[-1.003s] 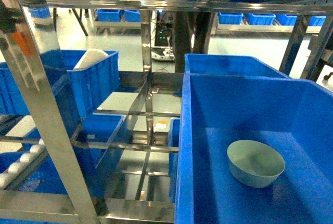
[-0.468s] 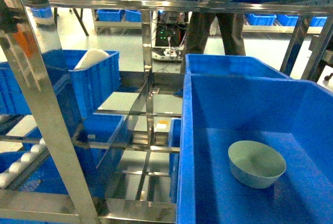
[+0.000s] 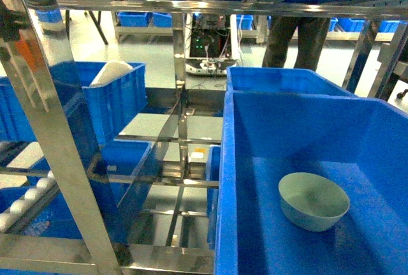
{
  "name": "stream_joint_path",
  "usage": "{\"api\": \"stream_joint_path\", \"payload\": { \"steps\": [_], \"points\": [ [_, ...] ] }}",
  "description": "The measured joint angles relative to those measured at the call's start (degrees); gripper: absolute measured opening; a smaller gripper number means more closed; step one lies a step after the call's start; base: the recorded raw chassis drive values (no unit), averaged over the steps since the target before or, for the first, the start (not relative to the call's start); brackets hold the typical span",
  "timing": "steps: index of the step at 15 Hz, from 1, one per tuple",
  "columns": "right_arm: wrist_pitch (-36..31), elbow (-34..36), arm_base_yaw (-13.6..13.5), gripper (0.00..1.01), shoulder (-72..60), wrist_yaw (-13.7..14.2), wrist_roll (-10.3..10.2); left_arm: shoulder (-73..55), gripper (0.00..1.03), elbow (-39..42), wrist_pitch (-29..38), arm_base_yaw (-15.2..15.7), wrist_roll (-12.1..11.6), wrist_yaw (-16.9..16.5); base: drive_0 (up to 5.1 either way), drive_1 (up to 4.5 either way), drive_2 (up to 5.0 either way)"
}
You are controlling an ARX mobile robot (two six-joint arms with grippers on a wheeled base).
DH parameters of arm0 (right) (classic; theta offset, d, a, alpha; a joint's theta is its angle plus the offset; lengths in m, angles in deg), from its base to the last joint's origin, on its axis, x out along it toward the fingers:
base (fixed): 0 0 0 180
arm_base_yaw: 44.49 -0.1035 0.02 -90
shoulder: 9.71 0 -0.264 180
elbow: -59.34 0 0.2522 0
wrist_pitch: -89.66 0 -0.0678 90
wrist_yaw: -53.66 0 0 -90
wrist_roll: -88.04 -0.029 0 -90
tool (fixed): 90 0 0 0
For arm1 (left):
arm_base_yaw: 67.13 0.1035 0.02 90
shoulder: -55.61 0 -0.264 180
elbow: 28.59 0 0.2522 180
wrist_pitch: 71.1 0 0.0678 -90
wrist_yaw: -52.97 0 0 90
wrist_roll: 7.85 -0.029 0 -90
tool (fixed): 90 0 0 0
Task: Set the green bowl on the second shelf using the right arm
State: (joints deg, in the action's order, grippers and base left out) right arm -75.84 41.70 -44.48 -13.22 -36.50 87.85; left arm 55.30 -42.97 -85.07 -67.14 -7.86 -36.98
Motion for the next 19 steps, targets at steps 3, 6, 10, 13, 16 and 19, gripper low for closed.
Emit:
{"api": "stream_joint_path", "payload": {
  "steps": [3, 6, 10, 13, 16, 19],
  "points": [
    [-0.31, 0.92, 0.00, 0.02, 0.98, 0.00, 0.00, 0.00, 0.98, 0.00, 0.00, 0.00, 0.00, 0.00, 0.0, 0.00, 0.0],
    [-0.37, 3.08, 0.00, 0.02, 2.95, 0.13, 0.02, 0.00, 0.98, 0.00, 0.00, 0.00, -0.02, -0.04, 0.0, 0.00, 0.0],
    [-0.46, 3.08, 0.00, 0.02, 3.23, 0.15, 0.02, 0.00, 0.98, 0.00, -0.02, 0.00, -0.02, 0.00, 0.0, 0.00, 0.0],
    [-0.46, 3.08, 0.00, 0.31, 3.23, 0.15, 0.04, 0.00, 0.98, 0.00, -0.02, 0.00, 0.00, 0.00, 0.0, 0.00, 0.0],
    [-0.46, 3.08, 0.00, 0.71, 3.23, 0.15, 0.04, 0.00, 0.98, 0.00, -0.02, 0.00, 0.00, 0.00, 0.0, 0.00, 0.0],
    [-0.46, 3.08, 0.00, 0.98, 3.23, 0.15, 0.02, 0.00, 0.98, 0.00, -0.02, 0.00, 0.00, 0.00, 0.0, 0.00, 0.0]
  ]
}}
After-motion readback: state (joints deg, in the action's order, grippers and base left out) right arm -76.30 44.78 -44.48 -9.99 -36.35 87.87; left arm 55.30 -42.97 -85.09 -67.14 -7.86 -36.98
